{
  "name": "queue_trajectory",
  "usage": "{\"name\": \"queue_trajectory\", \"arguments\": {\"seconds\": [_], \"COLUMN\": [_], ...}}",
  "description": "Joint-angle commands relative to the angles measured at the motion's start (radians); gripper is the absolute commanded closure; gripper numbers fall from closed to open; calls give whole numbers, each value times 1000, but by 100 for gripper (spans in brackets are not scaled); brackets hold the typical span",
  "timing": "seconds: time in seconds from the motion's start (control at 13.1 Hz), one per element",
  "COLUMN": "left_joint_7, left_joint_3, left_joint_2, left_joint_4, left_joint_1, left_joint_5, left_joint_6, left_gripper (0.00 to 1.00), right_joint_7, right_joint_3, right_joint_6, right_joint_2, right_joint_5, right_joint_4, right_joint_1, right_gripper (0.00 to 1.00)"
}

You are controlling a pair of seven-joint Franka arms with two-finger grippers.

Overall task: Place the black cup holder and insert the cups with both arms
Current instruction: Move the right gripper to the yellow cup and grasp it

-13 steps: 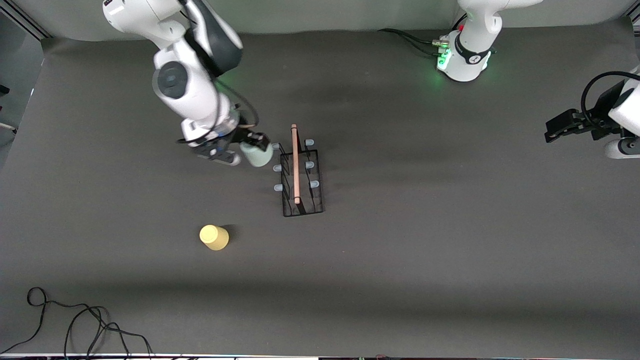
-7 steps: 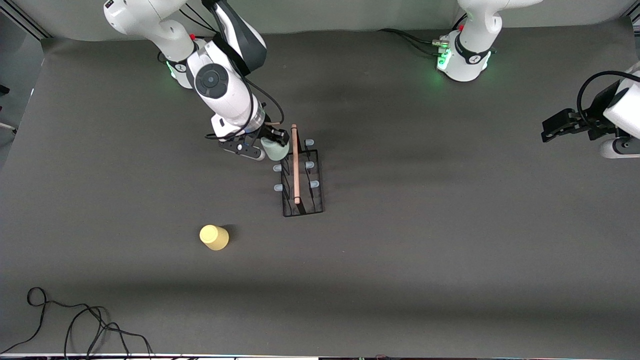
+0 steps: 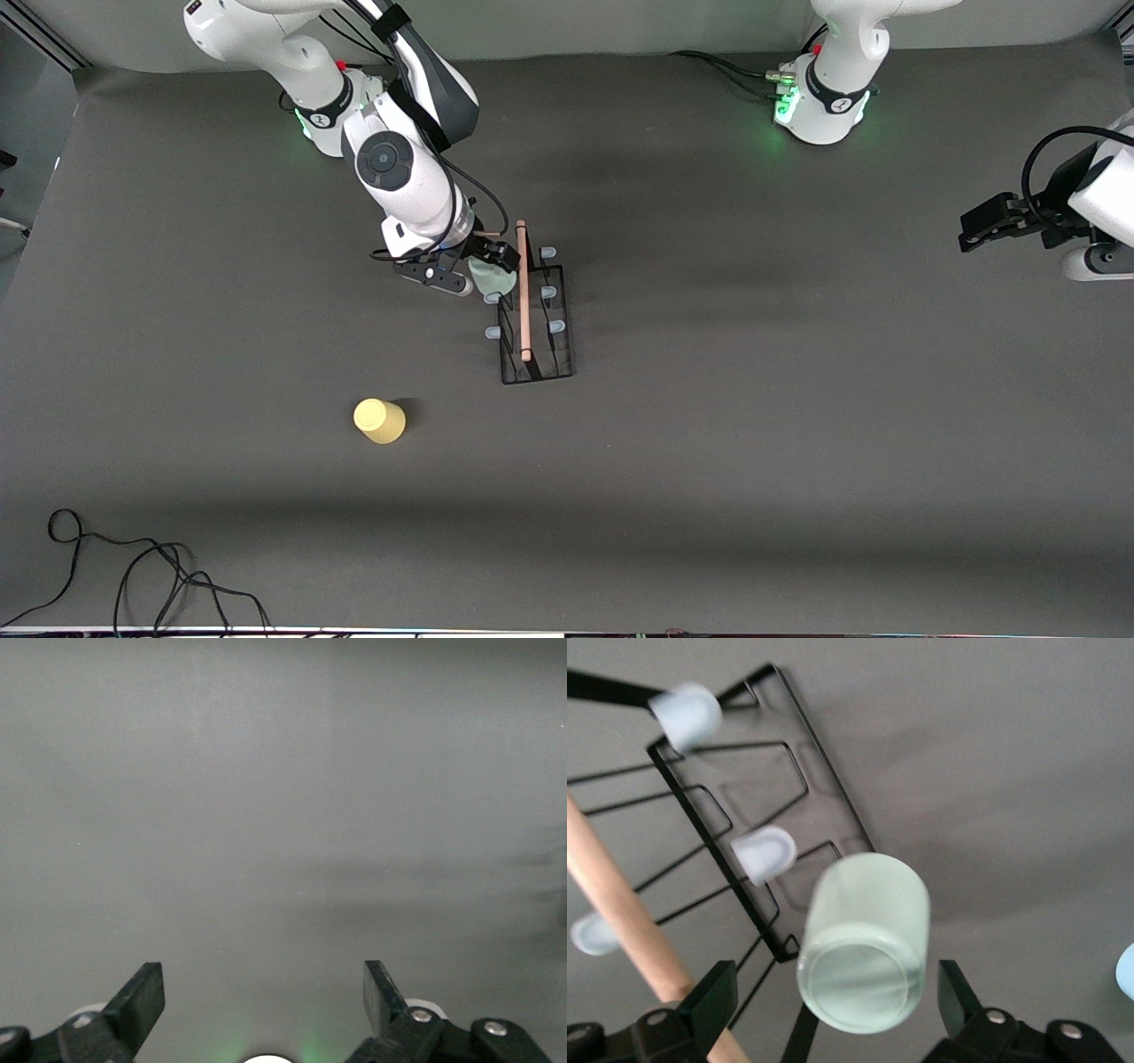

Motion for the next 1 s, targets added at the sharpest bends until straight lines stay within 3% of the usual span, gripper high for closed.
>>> {"name": "queue_trajectory", "arguments": {"seconds": [0.0, 0.31, 0.61, 0.92], "left_joint_7": [-8, -8, -8, -8], "left_joint_3": [-9, -9, -9, -9], "left_joint_2": [-8, -8, -8, -8], "left_joint_4": [-10, -10, -10, -10], "left_joint_1": [9, 11, 11, 11], "left_joint_5": [-5, -5, -2, -2], "left_joint_6": [5, 6, 6, 6], "left_gripper": [0, 0, 0, 0], "right_joint_7": [-144, -400, -599, -729], "right_joint_3": [-93, -231, -238, -238], "right_joint_6": [-3, -3, -3, 0], "right_joint_2": [-15, 101, 313, 416], "right_joint_5": [-5, 9, 12, 12], "right_joint_4": [41, 162, 361, 423], "right_joint_1": [8, -12, -153, -230], "right_gripper": [0, 0, 0, 0]}}
